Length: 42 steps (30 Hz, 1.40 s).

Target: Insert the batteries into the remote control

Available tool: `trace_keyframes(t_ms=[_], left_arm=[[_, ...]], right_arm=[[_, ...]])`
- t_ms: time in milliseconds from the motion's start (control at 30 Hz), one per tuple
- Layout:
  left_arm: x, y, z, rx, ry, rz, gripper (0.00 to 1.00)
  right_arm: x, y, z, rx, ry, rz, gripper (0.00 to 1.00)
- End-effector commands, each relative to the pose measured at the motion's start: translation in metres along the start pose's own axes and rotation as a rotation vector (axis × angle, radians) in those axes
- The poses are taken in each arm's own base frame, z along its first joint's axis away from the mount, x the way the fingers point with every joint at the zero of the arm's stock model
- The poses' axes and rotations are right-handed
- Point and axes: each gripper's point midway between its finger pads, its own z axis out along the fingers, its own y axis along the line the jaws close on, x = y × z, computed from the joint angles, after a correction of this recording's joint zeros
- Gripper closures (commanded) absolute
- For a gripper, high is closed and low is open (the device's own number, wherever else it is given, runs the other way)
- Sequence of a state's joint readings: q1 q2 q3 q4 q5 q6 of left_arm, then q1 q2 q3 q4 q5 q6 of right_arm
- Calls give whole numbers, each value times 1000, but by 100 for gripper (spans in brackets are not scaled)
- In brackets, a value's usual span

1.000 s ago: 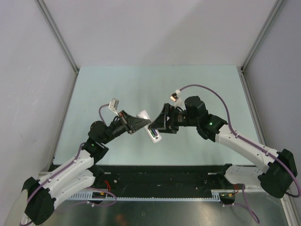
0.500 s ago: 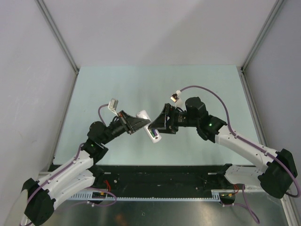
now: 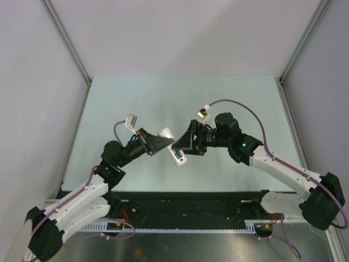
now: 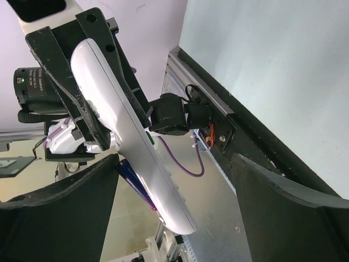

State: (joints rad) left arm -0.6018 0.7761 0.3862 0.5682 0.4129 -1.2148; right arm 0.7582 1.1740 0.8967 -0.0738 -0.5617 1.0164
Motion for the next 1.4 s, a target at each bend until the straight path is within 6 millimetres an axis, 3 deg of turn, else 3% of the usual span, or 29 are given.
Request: trace_keyframes(t_ms=[0, 700, 1367], left_arm=[[-14, -30, 1, 95, -46, 31, 100], [-14, -26, 1, 88, -56, 43, 100], [-19, -37, -3, 115, -87, 68, 100]], right_arm=[[-2, 11, -4, -39, -19, -36, 12], [-14, 35, -8, -109, -70, -15, 8], [-12, 25, -4, -81, -41, 18, 11]])
